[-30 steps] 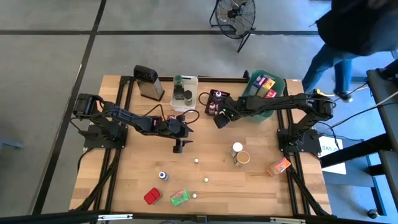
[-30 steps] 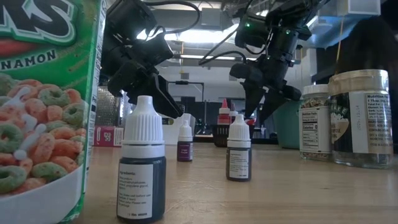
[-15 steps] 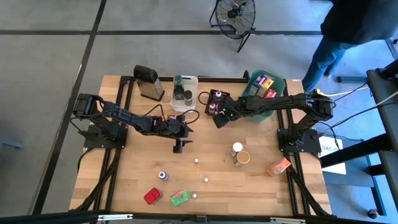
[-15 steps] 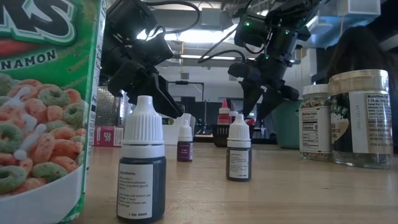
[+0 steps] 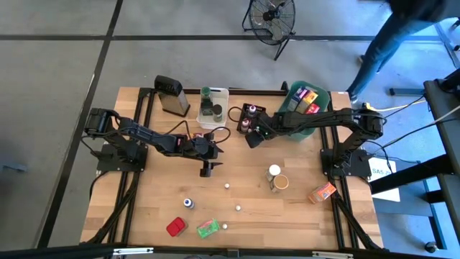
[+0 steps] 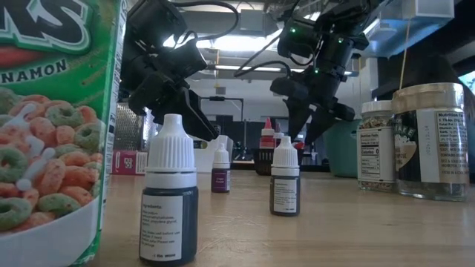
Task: Pick & Place Kitchen Items
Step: Put the large red food coloring bottle into the black bin
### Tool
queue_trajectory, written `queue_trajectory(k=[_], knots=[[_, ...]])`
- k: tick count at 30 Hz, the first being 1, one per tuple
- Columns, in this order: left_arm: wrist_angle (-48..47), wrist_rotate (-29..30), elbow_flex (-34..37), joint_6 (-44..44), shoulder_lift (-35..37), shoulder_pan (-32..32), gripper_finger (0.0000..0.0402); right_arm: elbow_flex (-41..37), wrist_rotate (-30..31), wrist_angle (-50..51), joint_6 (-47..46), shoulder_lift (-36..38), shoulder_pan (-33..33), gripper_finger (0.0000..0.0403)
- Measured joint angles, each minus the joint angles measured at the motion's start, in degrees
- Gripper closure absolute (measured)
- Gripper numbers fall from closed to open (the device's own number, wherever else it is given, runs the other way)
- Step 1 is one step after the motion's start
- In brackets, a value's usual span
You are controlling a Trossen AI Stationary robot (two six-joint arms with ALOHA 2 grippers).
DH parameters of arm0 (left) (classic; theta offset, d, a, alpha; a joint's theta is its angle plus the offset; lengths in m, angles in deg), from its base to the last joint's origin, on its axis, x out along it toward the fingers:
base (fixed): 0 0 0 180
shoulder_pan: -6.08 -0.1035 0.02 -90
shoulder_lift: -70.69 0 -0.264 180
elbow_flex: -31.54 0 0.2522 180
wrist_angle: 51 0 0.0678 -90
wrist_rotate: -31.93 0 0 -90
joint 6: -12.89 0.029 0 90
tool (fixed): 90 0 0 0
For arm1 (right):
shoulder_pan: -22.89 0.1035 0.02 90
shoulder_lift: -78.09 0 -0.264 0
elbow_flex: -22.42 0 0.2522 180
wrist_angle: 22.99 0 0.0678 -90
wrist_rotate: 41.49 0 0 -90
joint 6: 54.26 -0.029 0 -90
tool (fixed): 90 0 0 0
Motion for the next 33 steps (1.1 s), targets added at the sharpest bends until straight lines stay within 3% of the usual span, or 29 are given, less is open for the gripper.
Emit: queue_trajectory(k=[33], knots=[[0.0, 0.0, 0.0, 0.0, 0.0, 0.0, 0.0169, -0.1, 1.1, 0.0, -0.9, -0.2, 1.6, 0.021]])
